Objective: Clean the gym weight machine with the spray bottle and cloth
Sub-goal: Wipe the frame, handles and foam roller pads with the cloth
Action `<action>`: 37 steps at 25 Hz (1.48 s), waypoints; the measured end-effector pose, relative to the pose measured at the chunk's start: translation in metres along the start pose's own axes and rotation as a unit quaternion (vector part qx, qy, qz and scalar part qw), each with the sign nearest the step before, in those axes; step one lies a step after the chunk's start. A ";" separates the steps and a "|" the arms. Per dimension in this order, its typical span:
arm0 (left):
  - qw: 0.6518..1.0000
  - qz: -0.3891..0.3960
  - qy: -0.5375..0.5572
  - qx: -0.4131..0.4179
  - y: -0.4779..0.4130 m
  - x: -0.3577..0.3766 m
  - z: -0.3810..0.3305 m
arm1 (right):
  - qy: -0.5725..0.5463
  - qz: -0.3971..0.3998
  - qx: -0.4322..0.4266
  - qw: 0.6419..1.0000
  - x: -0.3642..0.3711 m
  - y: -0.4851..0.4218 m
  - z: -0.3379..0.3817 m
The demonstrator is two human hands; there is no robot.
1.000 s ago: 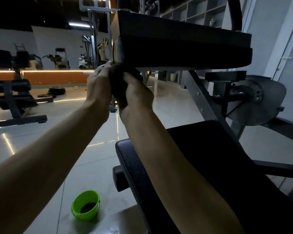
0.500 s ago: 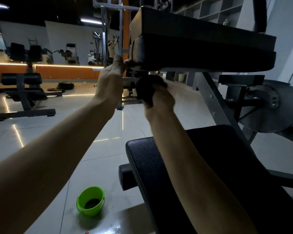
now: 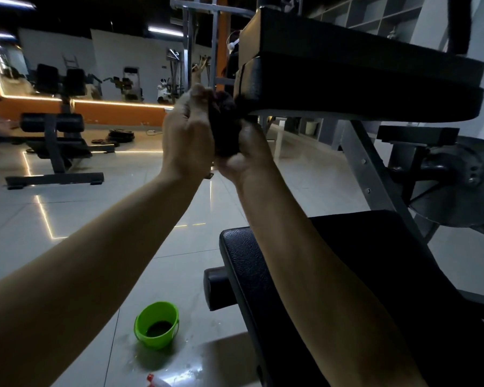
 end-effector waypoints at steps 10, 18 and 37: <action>0.978 -0.047 0.106 -0.176 -0.001 0.012 -0.001 | 0.044 -0.026 -0.160 0.986 -0.003 0.123 0.043; 0.952 -0.081 0.161 -0.247 -0.004 0.002 0.003 | 0.817 -0.137 -0.560 0.023 0.062 0.116 0.041; 0.917 -0.077 0.240 -0.310 0.023 0.046 0.024 | 0.850 0.020 -0.519 -0.088 0.057 0.126 0.048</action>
Point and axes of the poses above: each hand's wrist, its own y-axis away from the middle knuckle, its own x-axis out of the palm, z = x × y, the point moved 6 cm from there along -y, towards the middle knuckle, and after that the axes turned 10 degrees about x, right-handed, at the moved point
